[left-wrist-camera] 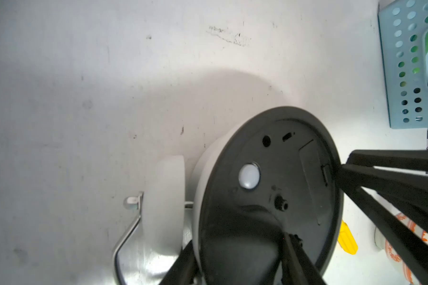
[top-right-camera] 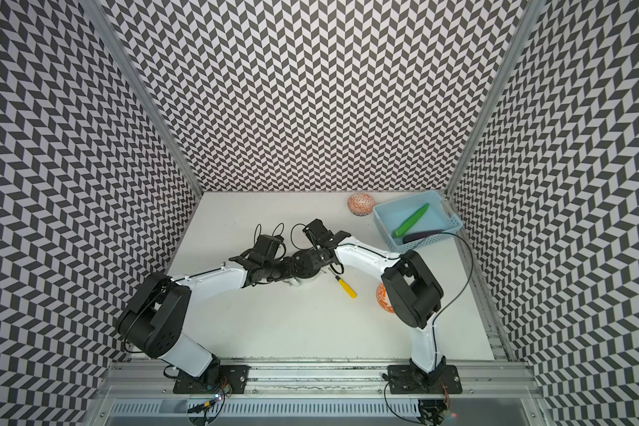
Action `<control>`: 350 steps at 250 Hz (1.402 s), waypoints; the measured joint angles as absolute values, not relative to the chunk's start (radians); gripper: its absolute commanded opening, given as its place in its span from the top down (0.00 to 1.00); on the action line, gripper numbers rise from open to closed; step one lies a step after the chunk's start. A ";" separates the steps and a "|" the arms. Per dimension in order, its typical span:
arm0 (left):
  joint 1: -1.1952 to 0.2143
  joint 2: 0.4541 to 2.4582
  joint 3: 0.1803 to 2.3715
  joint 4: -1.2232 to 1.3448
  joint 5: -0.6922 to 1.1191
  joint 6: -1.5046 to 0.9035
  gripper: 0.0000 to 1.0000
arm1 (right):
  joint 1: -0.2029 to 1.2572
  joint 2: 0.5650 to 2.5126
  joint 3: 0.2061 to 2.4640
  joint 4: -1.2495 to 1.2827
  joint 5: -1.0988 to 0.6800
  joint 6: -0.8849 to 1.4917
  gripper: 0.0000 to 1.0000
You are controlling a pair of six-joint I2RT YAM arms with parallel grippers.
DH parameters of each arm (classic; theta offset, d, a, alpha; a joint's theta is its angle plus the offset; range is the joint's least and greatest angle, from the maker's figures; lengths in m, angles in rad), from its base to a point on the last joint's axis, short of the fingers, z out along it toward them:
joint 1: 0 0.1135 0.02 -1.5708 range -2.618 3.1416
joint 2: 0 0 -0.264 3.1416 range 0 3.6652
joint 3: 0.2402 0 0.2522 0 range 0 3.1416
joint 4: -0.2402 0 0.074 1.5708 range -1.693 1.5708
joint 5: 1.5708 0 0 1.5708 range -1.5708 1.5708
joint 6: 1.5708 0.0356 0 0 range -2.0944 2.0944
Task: Remove the battery from the alarm
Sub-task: Remove the cover from the alarm.
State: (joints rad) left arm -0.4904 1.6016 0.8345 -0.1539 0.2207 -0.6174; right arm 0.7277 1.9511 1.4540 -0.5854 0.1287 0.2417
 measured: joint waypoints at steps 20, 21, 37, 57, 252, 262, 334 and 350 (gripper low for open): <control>-0.490 1.602 0.835 -0.154 0.220 -0.617 0.52 | 0.725 1.955 1.460 -0.589 0.124 0.233 0.81; -0.490 1.602 0.835 -0.154 0.221 -0.617 0.52 | 0.725 1.956 1.460 -0.589 0.123 0.231 0.81; -0.490 1.603 0.835 -0.154 0.221 -0.617 0.52 | 0.724 1.962 1.462 -0.586 0.118 0.226 0.83; -0.490 1.604 0.836 -0.154 0.221 -0.617 0.52 | 0.723 1.969 1.464 -0.577 0.112 0.220 0.86; -0.471 1.613 0.838 -0.136 0.232 -0.610 0.54 | 0.749 2.039 1.499 -0.571 0.180 0.114 0.89; -0.467 1.615 0.838 -0.136 0.235 -0.606 0.54 | 0.748 2.036 1.490 -0.559 0.158 0.104 0.87; -0.450 1.623 0.852 -0.156 0.247 -0.578 0.54 | 0.694 1.999 1.413 -0.455 -0.025 0.070 0.85; -0.449 1.623 0.852 -0.157 0.248 -0.575 0.54 | 0.675 1.995 1.406 -0.445 -0.074 0.077 0.85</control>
State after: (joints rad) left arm -0.4488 1.6234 0.8524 -0.1566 0.2478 -0.5755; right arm 0.6750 1.9945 1.4055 -0.4446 -0.0738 0.0769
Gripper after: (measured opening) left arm 0.461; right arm 0.151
